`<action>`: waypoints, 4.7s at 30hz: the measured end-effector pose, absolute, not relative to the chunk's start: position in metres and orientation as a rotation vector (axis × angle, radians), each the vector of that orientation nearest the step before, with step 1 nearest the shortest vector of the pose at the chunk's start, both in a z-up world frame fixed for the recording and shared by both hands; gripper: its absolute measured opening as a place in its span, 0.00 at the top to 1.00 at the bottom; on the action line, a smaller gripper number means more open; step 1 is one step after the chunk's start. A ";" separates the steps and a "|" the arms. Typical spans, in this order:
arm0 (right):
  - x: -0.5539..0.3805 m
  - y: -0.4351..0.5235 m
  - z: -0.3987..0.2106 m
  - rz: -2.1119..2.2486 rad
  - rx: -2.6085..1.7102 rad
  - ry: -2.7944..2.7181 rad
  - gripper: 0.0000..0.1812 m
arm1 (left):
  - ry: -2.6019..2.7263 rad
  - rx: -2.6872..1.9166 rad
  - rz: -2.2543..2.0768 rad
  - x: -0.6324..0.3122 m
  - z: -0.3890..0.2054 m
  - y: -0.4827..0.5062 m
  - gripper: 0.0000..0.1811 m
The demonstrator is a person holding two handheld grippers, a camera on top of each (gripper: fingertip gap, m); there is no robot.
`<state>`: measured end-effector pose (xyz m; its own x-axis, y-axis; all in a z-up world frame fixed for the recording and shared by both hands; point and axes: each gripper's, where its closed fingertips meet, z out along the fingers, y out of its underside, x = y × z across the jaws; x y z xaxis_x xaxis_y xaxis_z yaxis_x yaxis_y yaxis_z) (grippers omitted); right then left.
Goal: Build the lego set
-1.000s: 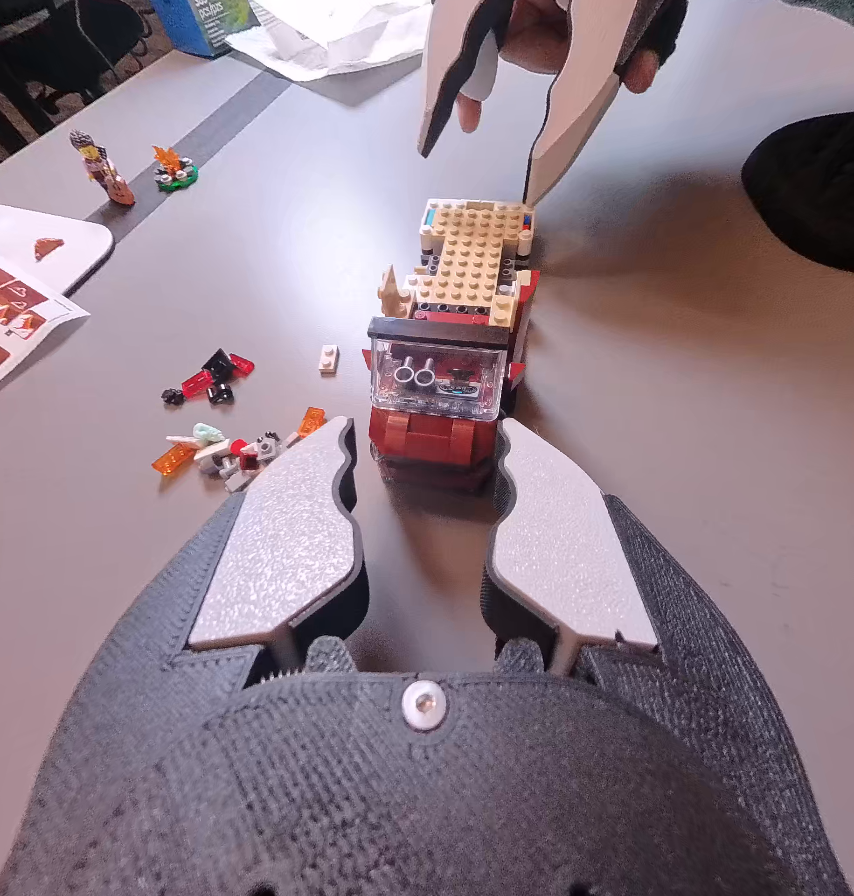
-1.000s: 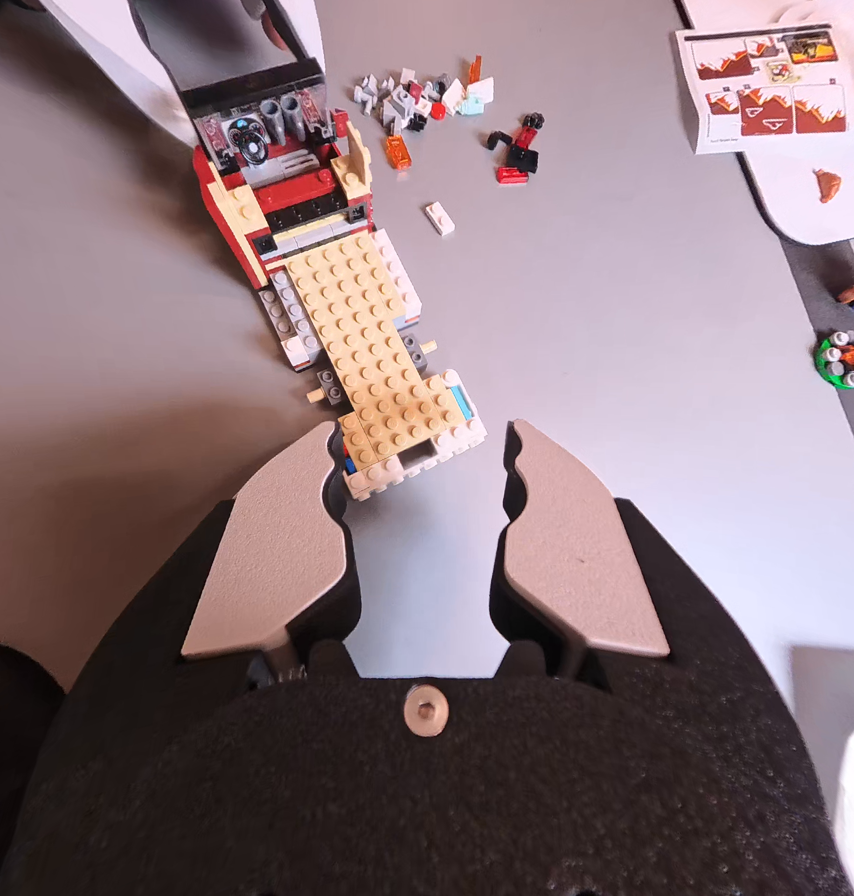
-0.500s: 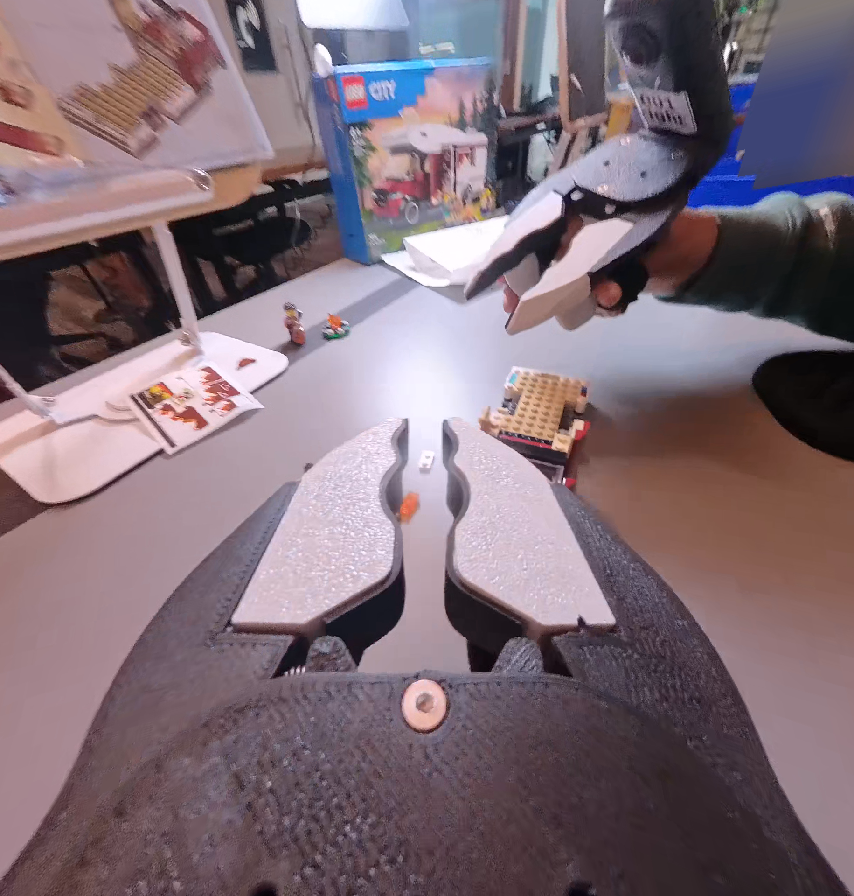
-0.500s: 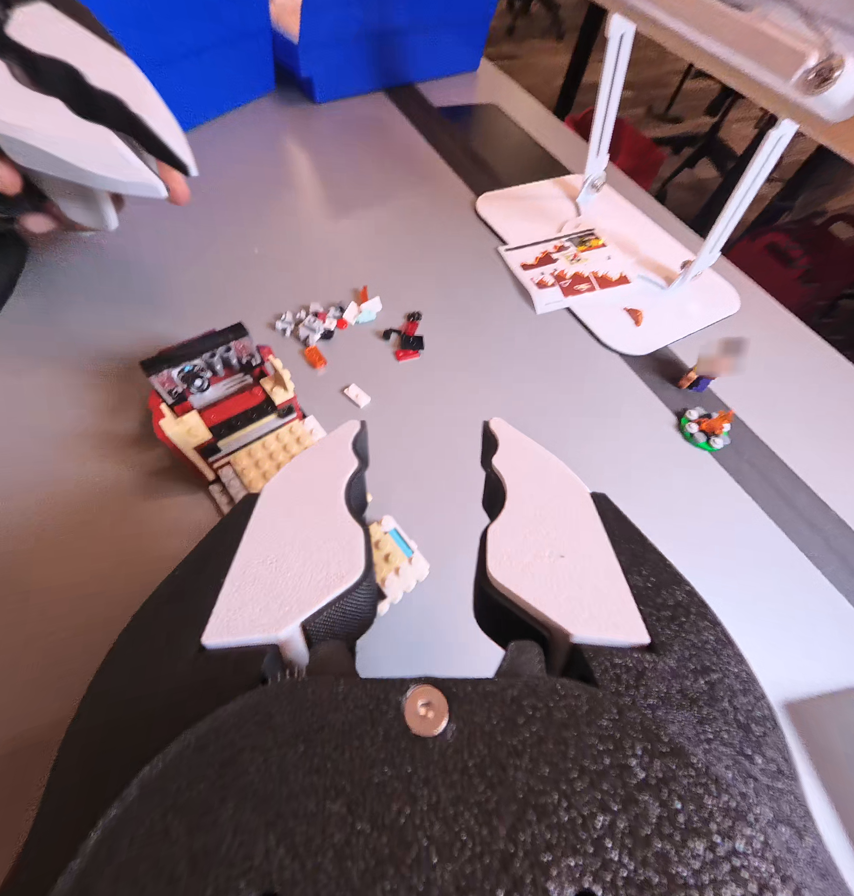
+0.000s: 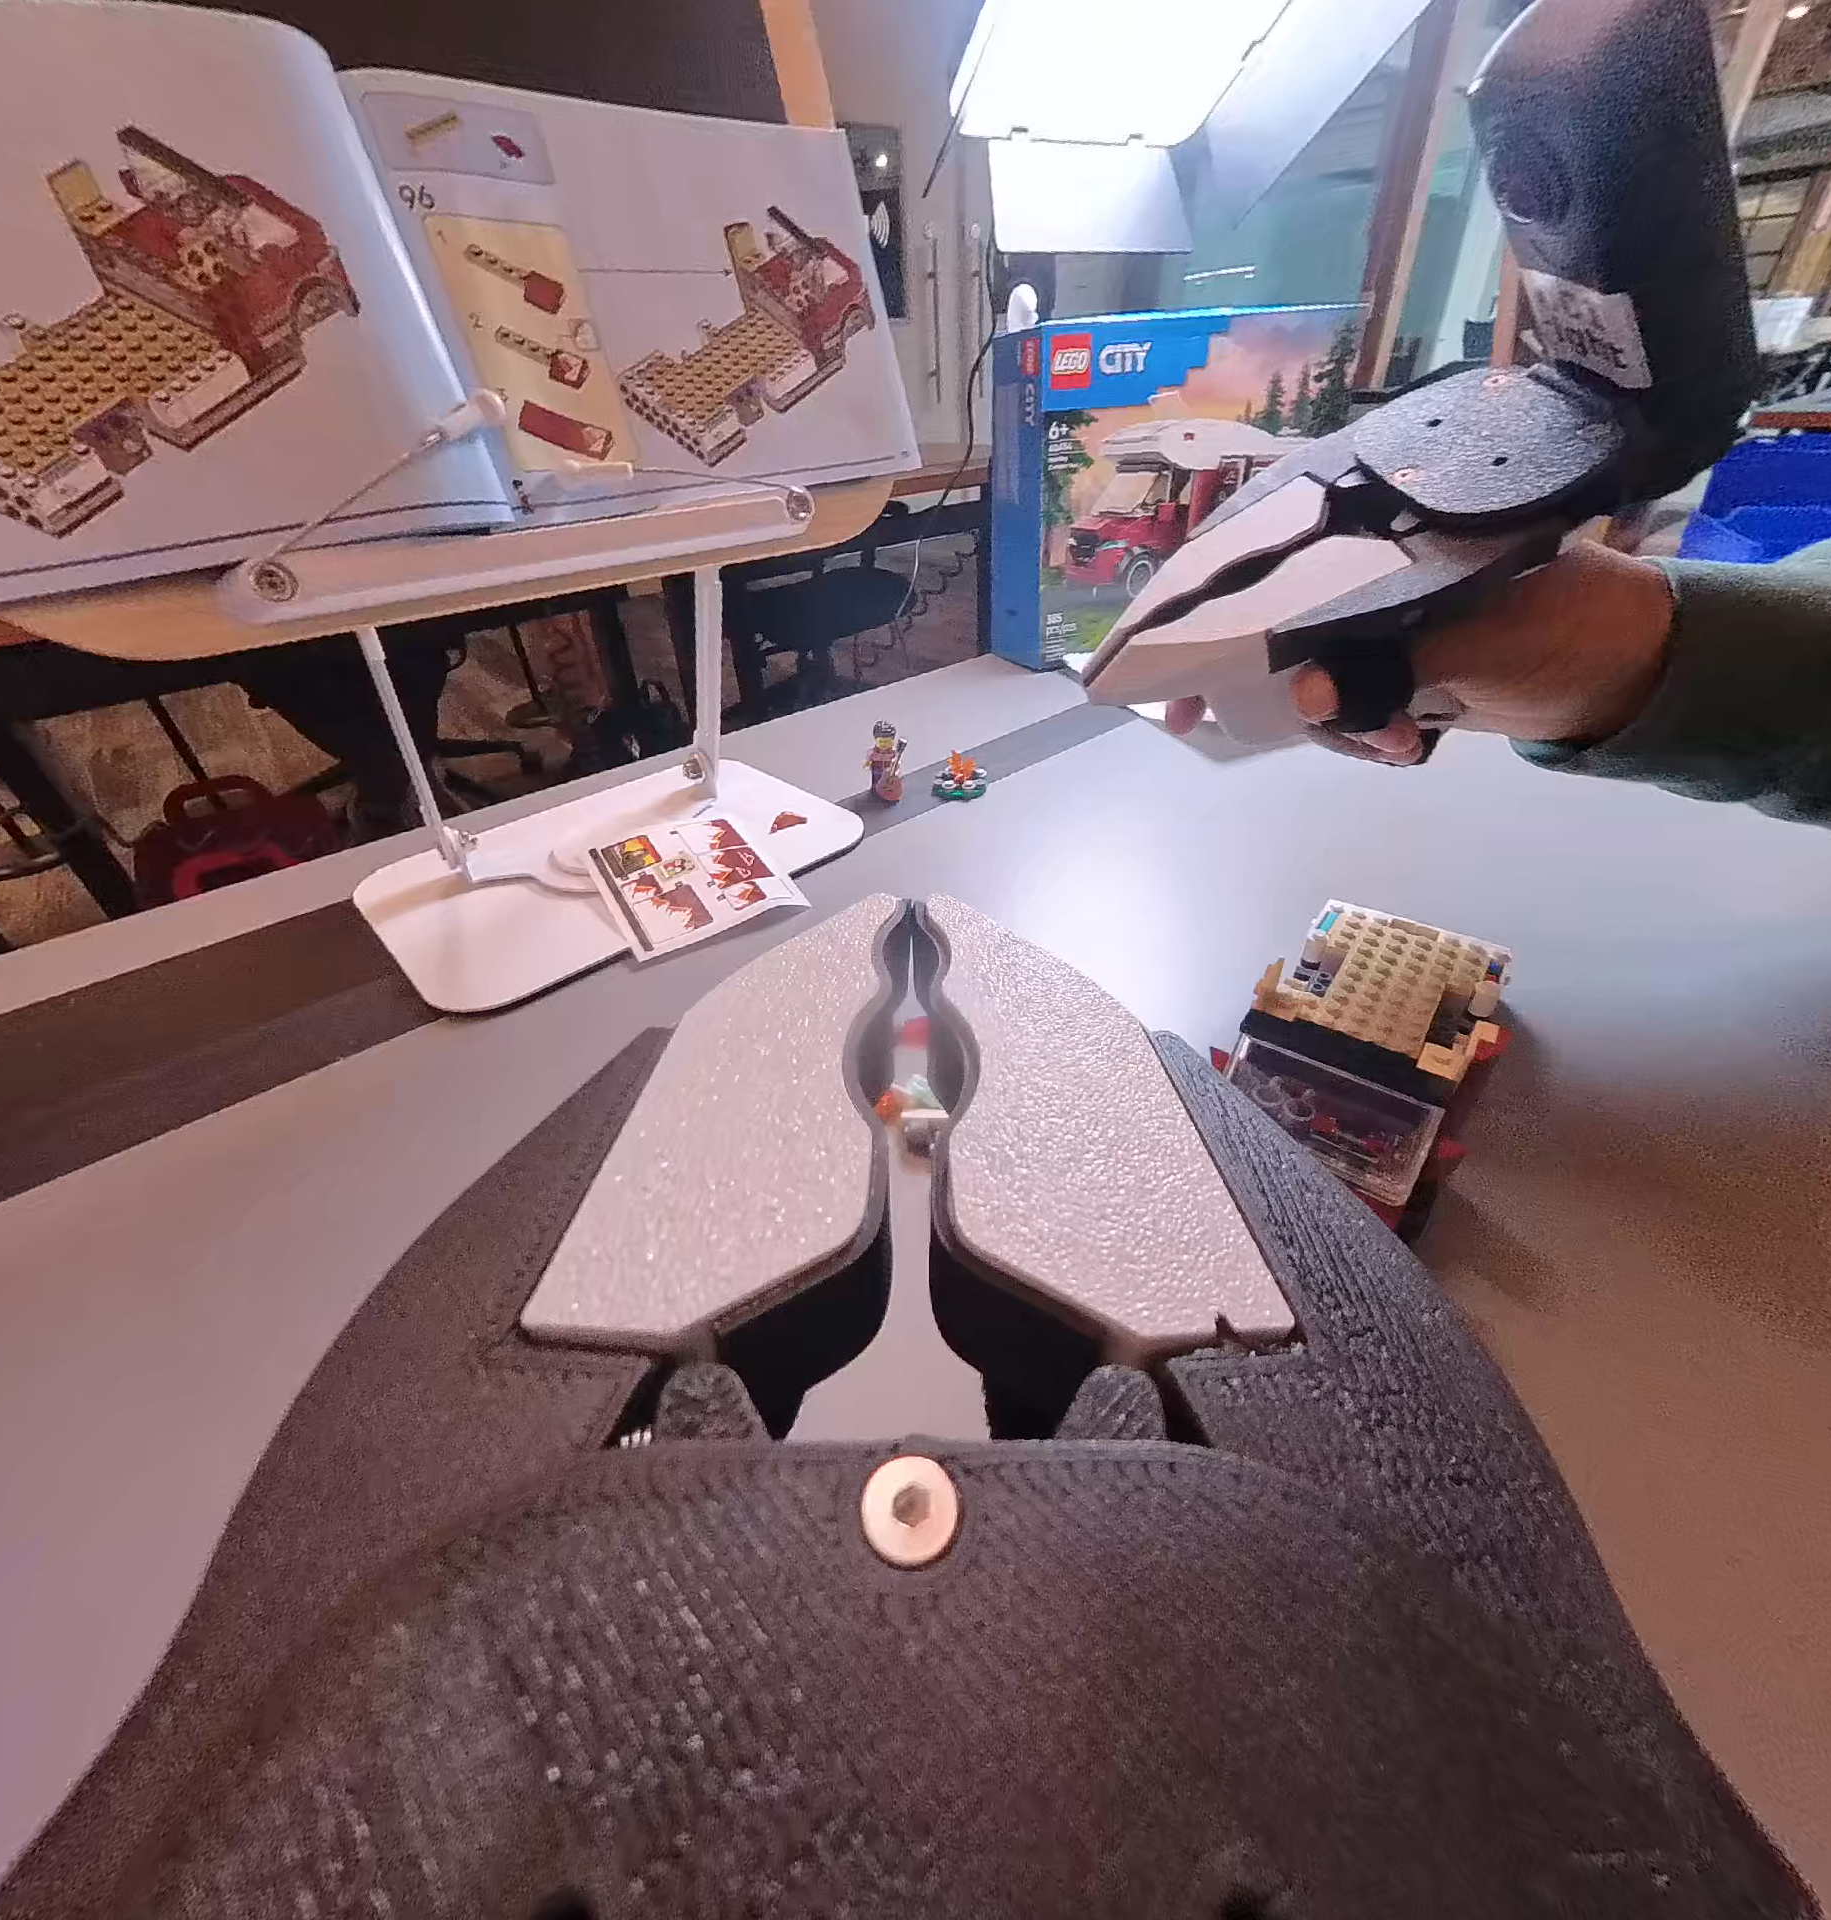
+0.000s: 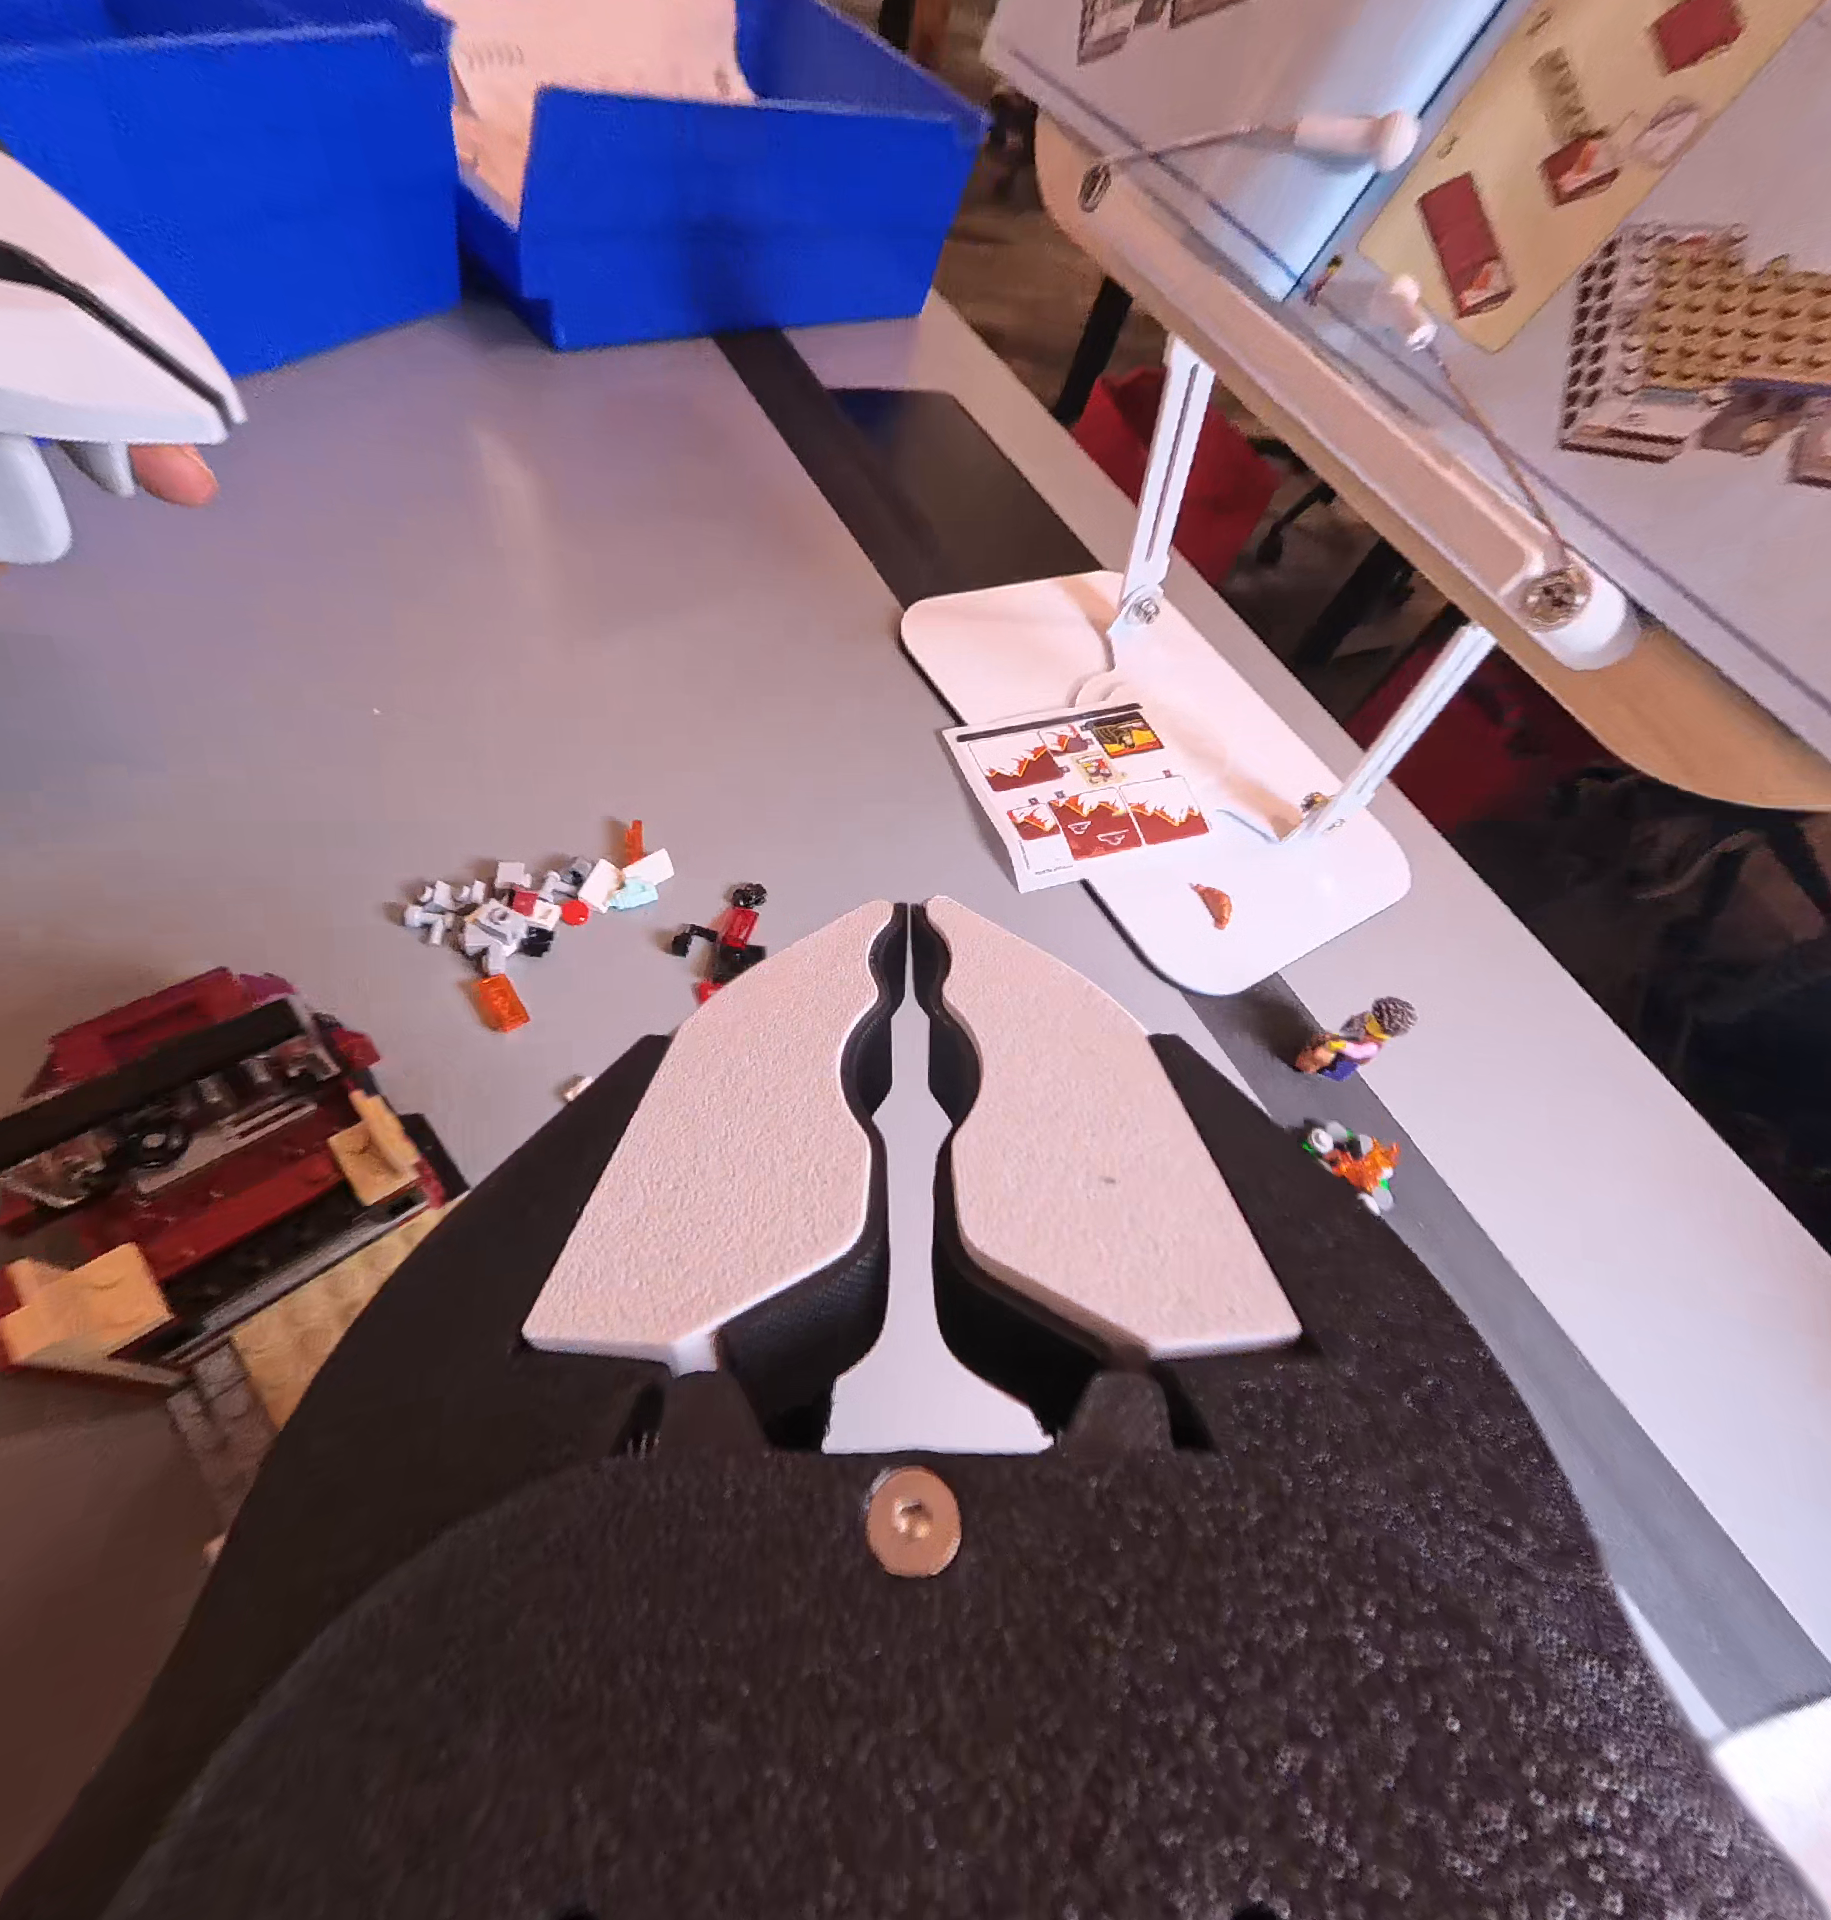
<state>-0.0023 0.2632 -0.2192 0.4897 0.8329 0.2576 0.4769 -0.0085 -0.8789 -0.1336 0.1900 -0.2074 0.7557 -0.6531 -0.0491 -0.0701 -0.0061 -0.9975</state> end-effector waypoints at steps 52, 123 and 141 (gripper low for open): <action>-0.017 0.179 -0.182 -0.109 -1.198 -1.286 1.00 | 0.234 -1.705 -1.792 -0.074 -0.219 0.154 0.73; -0.032 0.136 -0.154 1.731 -1.515 -0.373 1.00 | 0.494 -1.390 -1.655 -0.090 -0.163 0.127 1.00; -0.036 0.137 -0.166 1.743 -1.551 -0.398 1.00 | 0.436 -1.405 -1.688 -0.095 -0.166 0.134 1.00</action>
<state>-0.0360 0.1373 -0.1656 0.0215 0.7040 -0.7099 -0.3258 -0.6664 -0.6707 -0.0952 0.1339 -0.1661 0.0177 -0.7895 0.6135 0.3935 -0.5585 -0.7302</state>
